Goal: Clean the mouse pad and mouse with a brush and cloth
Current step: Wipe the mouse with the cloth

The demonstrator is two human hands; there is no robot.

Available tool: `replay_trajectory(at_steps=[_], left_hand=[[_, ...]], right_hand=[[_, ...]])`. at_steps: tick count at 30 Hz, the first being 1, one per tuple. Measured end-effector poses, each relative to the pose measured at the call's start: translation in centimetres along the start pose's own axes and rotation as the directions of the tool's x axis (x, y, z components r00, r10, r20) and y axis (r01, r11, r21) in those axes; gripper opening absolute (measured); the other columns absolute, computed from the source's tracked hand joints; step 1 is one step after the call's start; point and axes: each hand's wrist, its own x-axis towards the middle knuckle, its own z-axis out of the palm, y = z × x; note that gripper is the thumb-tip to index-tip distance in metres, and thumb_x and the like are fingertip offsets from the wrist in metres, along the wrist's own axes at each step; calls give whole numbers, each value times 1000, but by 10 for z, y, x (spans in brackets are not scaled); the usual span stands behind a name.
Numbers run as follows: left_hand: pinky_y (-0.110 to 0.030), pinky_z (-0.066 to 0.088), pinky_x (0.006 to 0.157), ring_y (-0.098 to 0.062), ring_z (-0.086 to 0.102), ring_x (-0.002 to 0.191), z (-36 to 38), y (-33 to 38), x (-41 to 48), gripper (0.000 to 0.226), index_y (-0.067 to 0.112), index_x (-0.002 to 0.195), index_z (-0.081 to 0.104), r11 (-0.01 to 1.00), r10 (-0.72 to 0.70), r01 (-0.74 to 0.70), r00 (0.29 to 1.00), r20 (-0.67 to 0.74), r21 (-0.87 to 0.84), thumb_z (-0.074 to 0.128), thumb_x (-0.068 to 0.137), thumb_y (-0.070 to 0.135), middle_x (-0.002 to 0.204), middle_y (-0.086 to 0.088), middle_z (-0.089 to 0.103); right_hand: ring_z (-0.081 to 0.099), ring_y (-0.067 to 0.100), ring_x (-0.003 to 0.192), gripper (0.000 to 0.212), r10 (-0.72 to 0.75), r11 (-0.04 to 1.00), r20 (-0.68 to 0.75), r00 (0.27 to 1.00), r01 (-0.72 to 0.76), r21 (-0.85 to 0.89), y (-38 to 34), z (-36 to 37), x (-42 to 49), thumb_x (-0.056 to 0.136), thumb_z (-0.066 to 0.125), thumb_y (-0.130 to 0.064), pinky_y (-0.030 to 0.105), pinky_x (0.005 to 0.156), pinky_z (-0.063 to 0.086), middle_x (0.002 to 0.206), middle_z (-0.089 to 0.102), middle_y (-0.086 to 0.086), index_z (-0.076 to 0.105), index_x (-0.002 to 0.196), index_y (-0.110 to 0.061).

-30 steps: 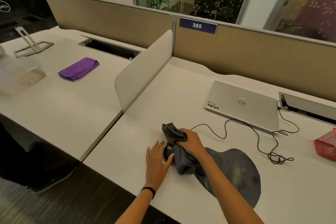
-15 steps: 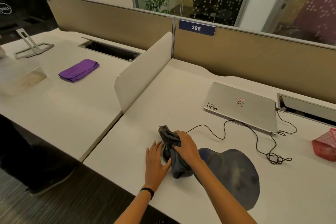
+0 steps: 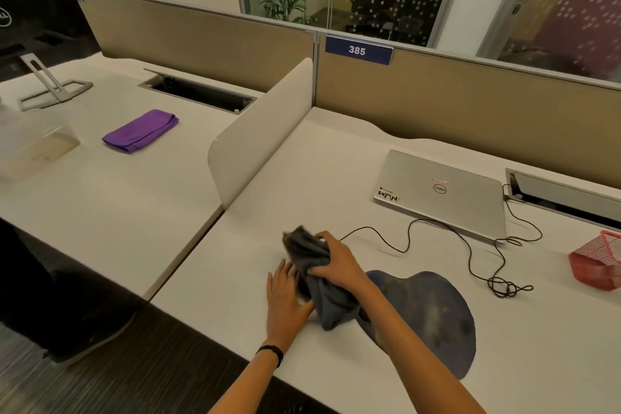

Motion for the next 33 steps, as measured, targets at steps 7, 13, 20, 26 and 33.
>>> replay_trajectory(at_steps=[7,13,20,26,33], left_hand=[[-37,0,117,-11,16,139,0,5,0,71,18,136,41,1000,-20,19,998,-60,-25,31,82,63,145,-1,40],[-39,2,118,-18,23,141,3,-1,1,66,21,134,45,1000,-20,21,999,-38,15,31,84,61,143,0,43],[-40,4,118,-16,25,140,4,0,1,77,24,134,45,1000,-6,7,999,-53,19,16,84,74,141,3,45],[-39,2,119,-11,21,140,4,-3,1,75,26,134,45,999,-11,13,999,-49,36,17,84,75,142,4,45],[-37,2,118,-6,20,138,6,-4,1,71,28,134,45,999,-3,7,998,-69,54,19,85,73,141,7,45]], right_hand=[[53,30,109,52,271,957,-352,896,-214,194,13,-40,8,82,59,-4,33,85,45,125,51,14,34,127,-8],[52,21,97,41,176,984,-240,955,-179,10,15,-32,15,81,61,-7,27,76,39,112,54,8,43,117,-8],[53,30,105,41,68,958,-77,995,-87,-274,22,-6,30,81,59,-12,40,84,47,116,54,13,46,120,-11],[51,31,109,42,89,931,-129,988,-129,-342,33,-5,38,84,53,-7,40,87,46,120,52,14,43,125,-11],[52,29,100,33,113,914,-218,969,-187,-360,44,-13,41,82,54,-4,37,77,46,113,53,14,44,114,-8]])
